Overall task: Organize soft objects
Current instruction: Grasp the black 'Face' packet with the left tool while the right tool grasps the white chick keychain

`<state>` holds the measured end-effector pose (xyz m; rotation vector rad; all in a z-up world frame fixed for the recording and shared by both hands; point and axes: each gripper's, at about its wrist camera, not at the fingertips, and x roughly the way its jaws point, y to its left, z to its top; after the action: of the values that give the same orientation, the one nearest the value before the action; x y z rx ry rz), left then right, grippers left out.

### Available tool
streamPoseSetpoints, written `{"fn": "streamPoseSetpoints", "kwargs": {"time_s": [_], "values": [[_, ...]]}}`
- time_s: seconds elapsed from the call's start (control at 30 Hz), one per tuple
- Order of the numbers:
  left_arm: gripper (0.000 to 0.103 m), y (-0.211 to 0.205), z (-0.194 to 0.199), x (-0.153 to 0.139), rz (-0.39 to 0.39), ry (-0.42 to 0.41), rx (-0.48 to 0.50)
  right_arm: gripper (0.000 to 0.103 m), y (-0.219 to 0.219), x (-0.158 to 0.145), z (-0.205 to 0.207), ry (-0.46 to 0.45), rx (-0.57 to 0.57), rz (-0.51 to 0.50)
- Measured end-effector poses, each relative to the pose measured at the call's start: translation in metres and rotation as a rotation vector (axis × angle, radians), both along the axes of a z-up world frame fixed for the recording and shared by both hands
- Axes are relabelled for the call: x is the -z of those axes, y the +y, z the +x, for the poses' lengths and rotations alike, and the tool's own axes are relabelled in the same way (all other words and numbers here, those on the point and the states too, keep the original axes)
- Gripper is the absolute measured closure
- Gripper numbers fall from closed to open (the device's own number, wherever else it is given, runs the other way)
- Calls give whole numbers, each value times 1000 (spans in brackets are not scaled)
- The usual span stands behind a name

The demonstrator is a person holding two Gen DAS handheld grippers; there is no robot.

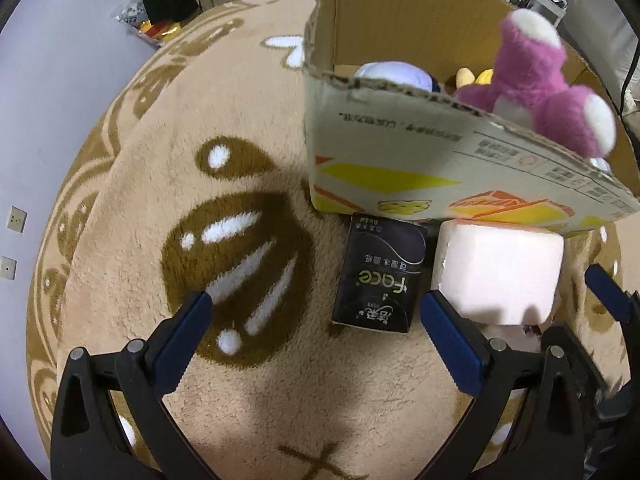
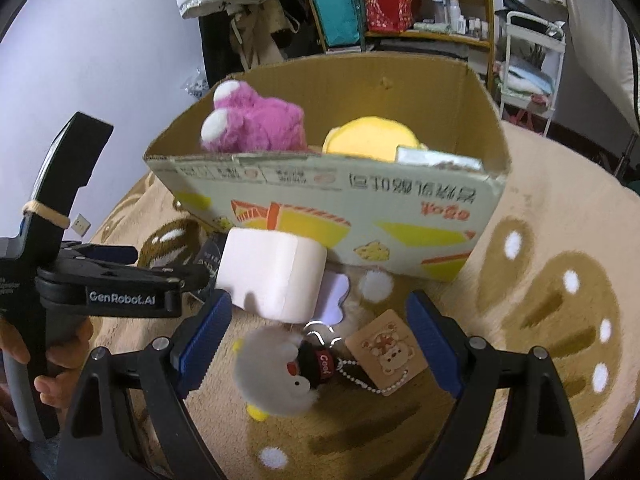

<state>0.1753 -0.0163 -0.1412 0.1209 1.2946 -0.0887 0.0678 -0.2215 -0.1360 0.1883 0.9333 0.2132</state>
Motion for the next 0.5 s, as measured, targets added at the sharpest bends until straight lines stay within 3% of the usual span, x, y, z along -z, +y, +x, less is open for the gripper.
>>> {"fn": "streamPoseSetpoints", "kwargs": {"time_s": [0.1, 0.23, 0.5], "values": [[1, -3, 4, 5, -9, 16, 12, 10, 2, 6, -1, 24, -8, 5], [1, -12, 6, 9, 36, -1, 43, 11, 7, 12, -3, 35, -25, 4], [1, -14, 9, 15, 37, 11, 36, 31, 16, 18, -3, 79, -77, 2]]}}
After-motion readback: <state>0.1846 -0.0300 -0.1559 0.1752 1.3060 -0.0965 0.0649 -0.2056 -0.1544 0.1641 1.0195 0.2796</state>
